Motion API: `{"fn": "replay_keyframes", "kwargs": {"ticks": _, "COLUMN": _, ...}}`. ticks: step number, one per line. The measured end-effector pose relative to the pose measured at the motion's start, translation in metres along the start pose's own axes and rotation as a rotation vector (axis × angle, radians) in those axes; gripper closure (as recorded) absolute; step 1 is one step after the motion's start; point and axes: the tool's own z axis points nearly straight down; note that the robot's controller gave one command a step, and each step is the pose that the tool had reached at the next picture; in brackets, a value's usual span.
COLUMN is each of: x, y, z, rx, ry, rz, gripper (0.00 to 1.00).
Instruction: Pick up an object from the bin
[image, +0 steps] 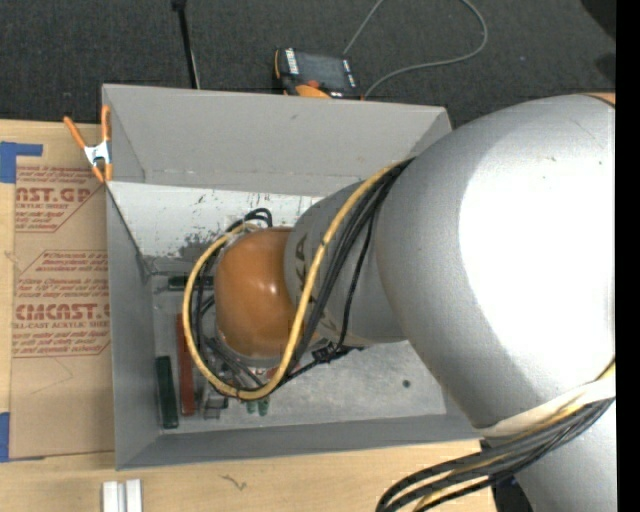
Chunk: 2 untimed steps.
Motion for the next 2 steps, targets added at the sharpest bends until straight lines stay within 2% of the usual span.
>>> {"fn": "replay_keyframes", "kwargs": {"ticks": 1, "x": -0.037, "y": 0.012, "z": -0.104, "rx": -0.004, "ry": -0.012, "rz": -0.016, "gripper": 1.00}}
{"fn": "replay_keyframes", "kwargs": {"ticks": 2, "x": -0.020, "y": 0.000, "z": -0.170, "rx": -0.001, "ry": -0.008, "rz": -0.036, "gripper": 1.00}}
